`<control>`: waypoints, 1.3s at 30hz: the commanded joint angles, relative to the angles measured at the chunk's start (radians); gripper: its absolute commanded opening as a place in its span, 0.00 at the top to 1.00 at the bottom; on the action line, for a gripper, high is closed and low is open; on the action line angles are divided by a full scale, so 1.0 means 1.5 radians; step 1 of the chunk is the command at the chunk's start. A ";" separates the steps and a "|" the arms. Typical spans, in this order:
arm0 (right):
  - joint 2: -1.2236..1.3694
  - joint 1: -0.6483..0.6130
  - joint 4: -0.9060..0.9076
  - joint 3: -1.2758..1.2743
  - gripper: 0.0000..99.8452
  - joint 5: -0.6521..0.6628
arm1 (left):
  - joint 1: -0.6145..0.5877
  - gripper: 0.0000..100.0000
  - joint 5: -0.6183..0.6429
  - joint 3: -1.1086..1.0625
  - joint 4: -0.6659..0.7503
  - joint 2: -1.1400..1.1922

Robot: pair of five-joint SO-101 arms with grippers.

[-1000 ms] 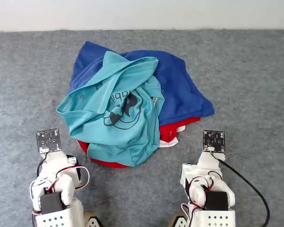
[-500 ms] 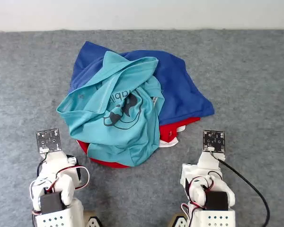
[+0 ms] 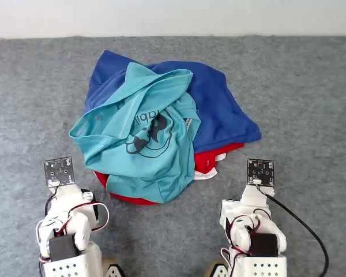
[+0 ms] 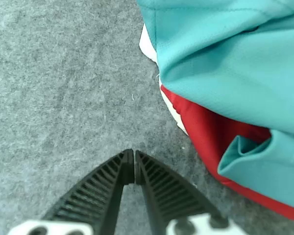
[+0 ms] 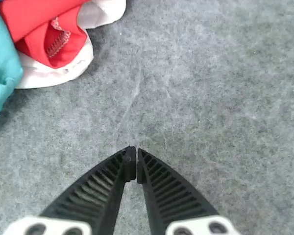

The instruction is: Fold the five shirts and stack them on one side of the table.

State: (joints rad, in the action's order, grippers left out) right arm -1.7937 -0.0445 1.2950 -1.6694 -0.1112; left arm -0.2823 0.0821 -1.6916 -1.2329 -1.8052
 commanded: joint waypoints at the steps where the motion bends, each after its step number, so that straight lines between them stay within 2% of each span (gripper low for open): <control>1: -0.003 -0.001 0.002 -0.009 0.99 -0.004 | -0.002 0.99 0.001 0.006 -0.003 -0.003; 30: -0.003 -0.001 0.002 -0.009 0.99 -0.004 | 0.001 0.99 0.001 0.006 -0.003 -0.003; 39: -0.003 -0.001 0.002 -0.009 0.99 -0.004 | 0.113 0.98 -0.017 0.024 -0.001 -0.004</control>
State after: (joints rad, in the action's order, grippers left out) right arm -1.7937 -0.0445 1.2950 -1.6694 -0.1112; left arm -0.1596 0.0821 -1.6916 -1.2329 -1.8052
